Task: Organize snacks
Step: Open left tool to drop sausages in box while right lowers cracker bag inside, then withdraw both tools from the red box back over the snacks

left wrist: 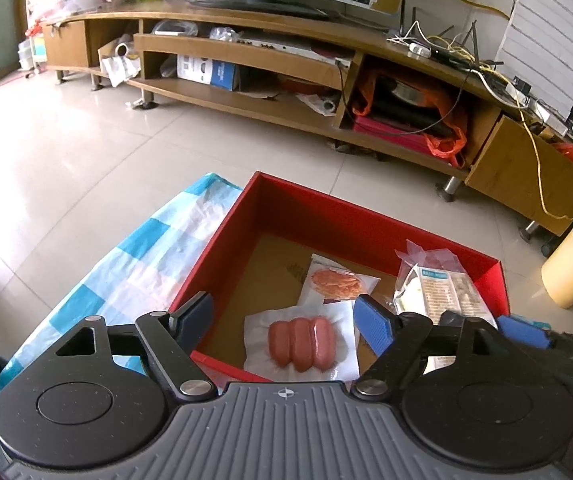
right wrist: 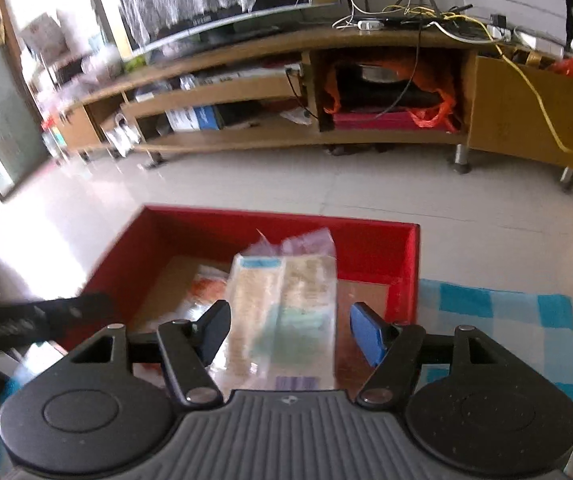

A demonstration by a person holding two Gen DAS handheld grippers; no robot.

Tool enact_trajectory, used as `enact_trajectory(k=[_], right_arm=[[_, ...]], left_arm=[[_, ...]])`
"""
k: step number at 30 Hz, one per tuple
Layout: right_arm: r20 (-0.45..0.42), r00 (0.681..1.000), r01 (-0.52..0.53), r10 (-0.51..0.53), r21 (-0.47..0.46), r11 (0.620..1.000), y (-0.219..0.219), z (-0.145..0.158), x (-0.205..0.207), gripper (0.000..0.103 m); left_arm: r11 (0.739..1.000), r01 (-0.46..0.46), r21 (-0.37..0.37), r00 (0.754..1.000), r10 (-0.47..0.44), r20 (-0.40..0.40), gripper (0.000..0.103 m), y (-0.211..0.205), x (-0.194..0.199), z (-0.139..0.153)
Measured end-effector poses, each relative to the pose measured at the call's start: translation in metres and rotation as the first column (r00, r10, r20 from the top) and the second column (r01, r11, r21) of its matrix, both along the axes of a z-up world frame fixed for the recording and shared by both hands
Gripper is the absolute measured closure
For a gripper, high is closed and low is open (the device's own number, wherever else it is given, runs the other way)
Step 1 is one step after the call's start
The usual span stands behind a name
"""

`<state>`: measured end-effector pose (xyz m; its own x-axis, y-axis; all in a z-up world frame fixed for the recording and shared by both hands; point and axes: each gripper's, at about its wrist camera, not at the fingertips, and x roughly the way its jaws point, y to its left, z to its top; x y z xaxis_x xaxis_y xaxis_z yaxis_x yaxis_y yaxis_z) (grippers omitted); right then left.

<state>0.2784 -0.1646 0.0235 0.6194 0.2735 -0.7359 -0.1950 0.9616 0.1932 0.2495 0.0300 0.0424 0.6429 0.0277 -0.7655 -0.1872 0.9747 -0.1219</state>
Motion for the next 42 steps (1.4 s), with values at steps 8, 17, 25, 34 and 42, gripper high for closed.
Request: enact_trajectory(k=[8, 17, 25, 34, 42], right_arm=[[0.001, 0.999, -0.05, 0.051, -0.038, 0.998, 0.017, -0.004, 0.004, 0.045], [0.033, 0.997, -0.068, 0.071, -0.095, 0.993, 0.032, -0.003, 0.008, 0.045], [0.084, 0.995, -0.037, 0.046, -0.103, 0.994, 0.02, 0.024, -0.014, 0.045], [0.123, 0.99, -0.053, 0.074, -0.17, 0.984, 0.017, 0.042, -0.055, 0.044], [0.139, 0.986, -0.063, 0.089, -0.181, 0.981, 0.014, 0.053, -0.092, 0.044]], left_arm=[[1.0, -0.008, 0.007, 1.0, 0.008, 0.014, 0.018, 0.006, -0.002, 0.003], [1.0, -0.007, 0.01, 1.0, 0.007, 0.003, 0.018, 0.009, -0.002, 0.0], [1.0, 0.01, -0.008, 1.0, -0.01, 0.013, 0.017, 0.014, -0.019, 0.009], [0.999, 0.044, -0.018, 0.999, -0.044, 0.016, 0.017, 0.012, -0.048, 0.014], [0.997, 0.068, -0.025, 0.998, -0.067, 0.018, 0.017, 0.009, -0.074, 0.015]])
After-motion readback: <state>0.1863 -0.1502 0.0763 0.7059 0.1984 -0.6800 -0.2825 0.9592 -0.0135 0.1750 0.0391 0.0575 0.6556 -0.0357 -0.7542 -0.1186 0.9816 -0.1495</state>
